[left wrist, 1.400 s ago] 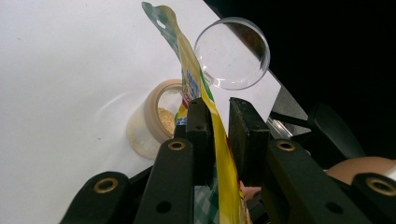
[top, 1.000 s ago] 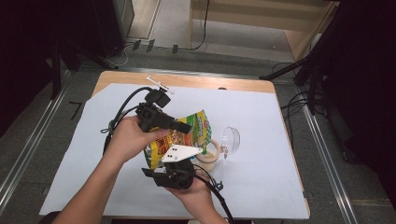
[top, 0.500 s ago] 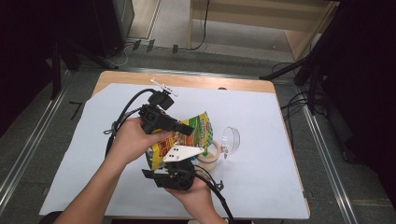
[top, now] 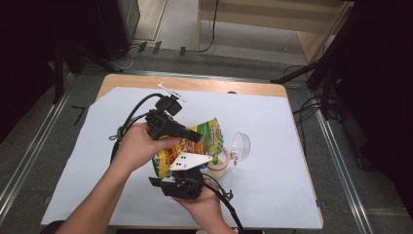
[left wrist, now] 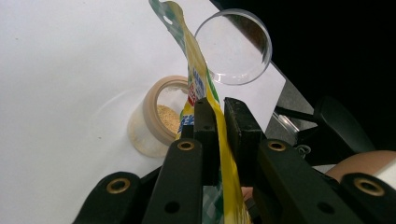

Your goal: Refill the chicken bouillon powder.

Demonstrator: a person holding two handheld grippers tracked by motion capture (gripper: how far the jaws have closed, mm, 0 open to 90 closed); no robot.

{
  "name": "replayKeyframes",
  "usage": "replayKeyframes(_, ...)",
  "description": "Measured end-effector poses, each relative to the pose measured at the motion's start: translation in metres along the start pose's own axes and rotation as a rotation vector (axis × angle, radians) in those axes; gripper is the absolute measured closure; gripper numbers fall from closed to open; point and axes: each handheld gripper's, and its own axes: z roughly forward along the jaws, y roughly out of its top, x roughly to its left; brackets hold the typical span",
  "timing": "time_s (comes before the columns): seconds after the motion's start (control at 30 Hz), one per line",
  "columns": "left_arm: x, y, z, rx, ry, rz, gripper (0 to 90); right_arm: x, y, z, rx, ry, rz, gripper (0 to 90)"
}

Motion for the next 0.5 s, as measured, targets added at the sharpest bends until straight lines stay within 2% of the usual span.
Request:
replayKeyframes(0.1,0.0013,-0.0007,-0.0016,0.003,0.012,-0.01,85.0,-0.0006,0.0006,0.0009,0.0,0.001,0.017,62.8)
replayKeyframes(0.3,-0.0001,-0.0009,-0.0021,-0.002,0.028,0.0,86.8,0.0013,0.0007,-0.0004,0.008,-0.013,0.001,65.4)
replayKeyframes(0.5,-0.0009,-0.0007,-0.0014,-0.007,0.017,-0.012,85.6,-0.0001,0.0011,-0.0007,0.008,-0.015,0.006,67.8)
